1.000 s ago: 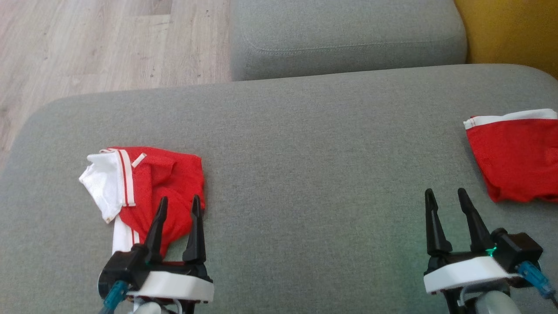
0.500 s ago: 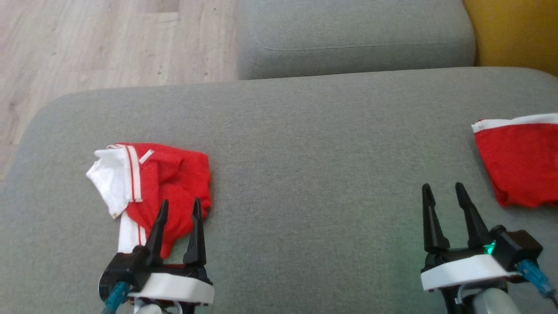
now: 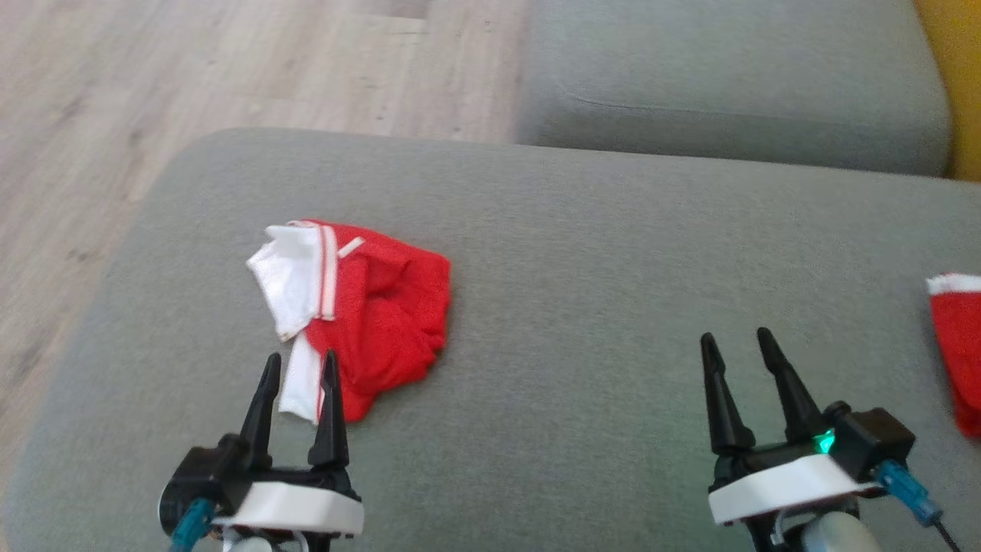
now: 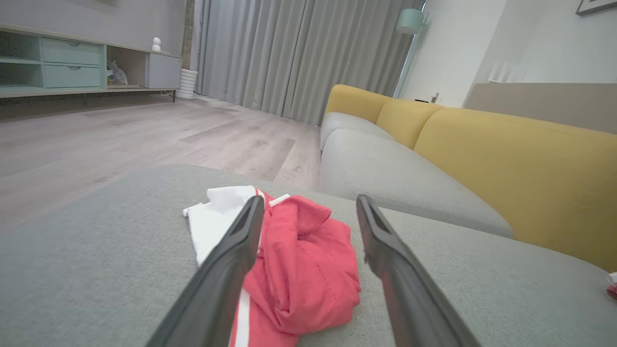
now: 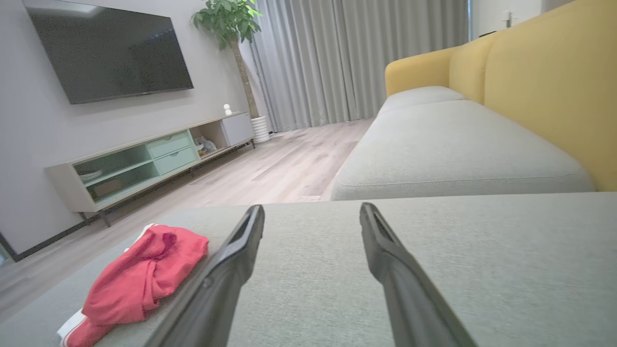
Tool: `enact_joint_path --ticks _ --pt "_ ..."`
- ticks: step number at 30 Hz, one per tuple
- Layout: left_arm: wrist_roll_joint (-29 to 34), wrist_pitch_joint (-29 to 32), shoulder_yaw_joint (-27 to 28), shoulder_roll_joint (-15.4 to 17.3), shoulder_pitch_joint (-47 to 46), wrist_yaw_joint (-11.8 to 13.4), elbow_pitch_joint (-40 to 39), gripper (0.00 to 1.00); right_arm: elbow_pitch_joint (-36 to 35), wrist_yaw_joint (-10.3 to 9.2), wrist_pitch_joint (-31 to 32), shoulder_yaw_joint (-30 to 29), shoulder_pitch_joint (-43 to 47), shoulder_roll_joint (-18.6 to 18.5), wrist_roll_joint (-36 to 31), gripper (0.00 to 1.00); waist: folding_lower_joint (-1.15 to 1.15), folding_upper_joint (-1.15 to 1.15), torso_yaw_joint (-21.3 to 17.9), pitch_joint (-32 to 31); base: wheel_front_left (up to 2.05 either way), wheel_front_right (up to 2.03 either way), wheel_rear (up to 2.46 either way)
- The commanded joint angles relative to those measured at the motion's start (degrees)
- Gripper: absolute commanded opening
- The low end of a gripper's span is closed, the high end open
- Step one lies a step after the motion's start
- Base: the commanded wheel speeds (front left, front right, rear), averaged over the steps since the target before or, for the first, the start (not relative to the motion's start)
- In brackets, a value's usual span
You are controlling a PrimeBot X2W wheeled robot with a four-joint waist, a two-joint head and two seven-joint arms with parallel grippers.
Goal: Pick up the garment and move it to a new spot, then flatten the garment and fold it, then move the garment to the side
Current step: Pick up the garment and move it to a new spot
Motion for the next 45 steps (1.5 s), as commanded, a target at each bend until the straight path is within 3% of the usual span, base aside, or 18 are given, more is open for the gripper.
enact_joint_path --ticks 1,11,21,27,31,40,45 --pt "0.9 -0.5 2.2 0.1 -0.9 0.2 -2.0 1.0 -1.7 -0.04 -0.8 2.0 -1.0 -0.2 0.6 1.0 0.0 0.0 3.2 -0.3 0.0 0.0 0.0" --pt "2.2 -0.5 3.0 0.1 -0.4 -0.3 -1.8 1.0 -1.1 -0.04 -0.8 4.7 -0.4 -0.2 1.3 1.0 0.0 0.0 10.4 -1.4 0.0 0.0 0.0" --pt "3.0 -0.5 4.0 0.1 0.0 -0.9 -1.5 1.0 -1.0 -0.04 -0.8 6.1 -0.6 -0.2 1.8 1.0 0.0 0.0 12.3 -1.2 0.0 0.0 0.0" --pt "3.8 -0.5 5.0 0.3 -1.5 -1.6 0.3 1.0 -1.2 -0.04 -0.8 6.1 -1.4 -0.2 1.0 1.0 0.0 0.0 10.5 0.8 0.0 0.0 0.0" --pt "4.1 1.1 3.7 2.1 -6.6 -2.5 4.2 1.0 -1.3 -0.04 -0.8 5.6 -2.5 -0.2 -0.1 1.0 0.0 0.0 8.4 3.5 0.0 0.0 0.0" --pt "2.3 14.3 -3.3 7.1 -25.6 -3.9 11.7 1.0 -2.2 -0.04 -0.8 4.3 -6.5 -0.2 -3.2 1.0 0.0 0.0 3.3 11.0 0.0 0.0 0.0" --pt "-0.8 21.7 -10.7 11.7 -33.8 -3.9 15.8 1.0 -2.6 -0.04 -0.8 4.1 -8.5 -0.2 -3.7 1.0 0.0 0.0 0.7 14.8 0.0 0.0 0.0"
